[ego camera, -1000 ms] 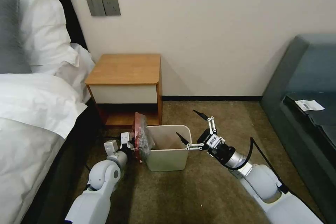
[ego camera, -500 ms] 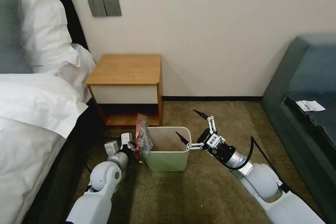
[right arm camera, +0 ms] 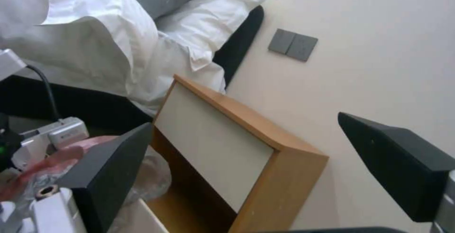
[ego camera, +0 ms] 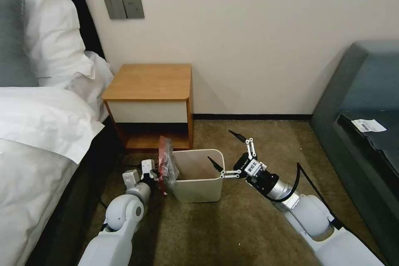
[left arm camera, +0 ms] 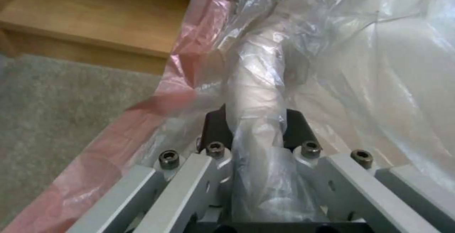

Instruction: Pick up the garbage bag from the table and place it over the trash can.

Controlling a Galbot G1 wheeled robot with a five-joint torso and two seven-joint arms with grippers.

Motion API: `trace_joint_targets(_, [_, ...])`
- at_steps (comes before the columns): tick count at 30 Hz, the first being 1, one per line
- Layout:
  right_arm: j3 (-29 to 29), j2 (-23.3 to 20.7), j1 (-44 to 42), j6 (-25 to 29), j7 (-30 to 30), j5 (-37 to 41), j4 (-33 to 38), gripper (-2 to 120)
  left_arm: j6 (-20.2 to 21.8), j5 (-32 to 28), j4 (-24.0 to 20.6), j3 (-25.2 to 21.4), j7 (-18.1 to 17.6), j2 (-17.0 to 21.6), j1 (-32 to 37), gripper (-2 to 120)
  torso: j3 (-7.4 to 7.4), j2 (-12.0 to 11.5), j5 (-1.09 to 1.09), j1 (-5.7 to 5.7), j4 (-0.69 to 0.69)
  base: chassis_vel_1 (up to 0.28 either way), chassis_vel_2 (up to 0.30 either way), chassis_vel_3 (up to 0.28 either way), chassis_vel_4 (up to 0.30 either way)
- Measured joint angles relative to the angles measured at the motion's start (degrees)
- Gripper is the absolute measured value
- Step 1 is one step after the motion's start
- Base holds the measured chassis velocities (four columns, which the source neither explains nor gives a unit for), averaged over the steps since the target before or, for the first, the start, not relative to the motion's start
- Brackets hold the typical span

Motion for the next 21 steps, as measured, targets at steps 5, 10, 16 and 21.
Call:
trace_joint_targets(5, [-0.23, 0.47, -0.05, 0.02, 0.05, -0.48, -0.29, 100, -2.3, 1.35, -2.42, -0.6, -0.05, -0.58, 1.46, 11, -0.02, 0.0, 0.05, 0.0, -0.01, 0.0, 0.0, 0.0, 0.0])
trace_joint_targets(10, [-0.62, 0.74, 0.19, 0.05, 0.09, -0.69, -0.36, 100, -2.17, 2.11, -4.7, -1.19, -0.07, -0.74, 2.75, 11, -0.04, 0.0, 0.06, 0.0, 0.02, 0.0, 0.0, 0.0, 0.0])
trace_joint_targets(16, [-0.83, 0.89, 0.45, 0.13, 0.13, -0.74, -0.53, 100, -2.32, 2.62, -5.19, -1.44, -0.18, -0.88, 2.97, 11, -0.05, 0.01, 0.09, 0.0, 0.02, 0.0, 0.0, 0.0, 0.0])
trace_joint_targets(21, [-1.21, 1.01, 0.39, 0.02, 0.29, -0.71, -0.58, 100, -9.38, 4.83, -4.37, -1.47, -0.2, -1.79, 3.53, 11, -0.05, 0.01, 0.09, -0.01, 0.02, 0.0, 0.0, 0.0, 0.0])
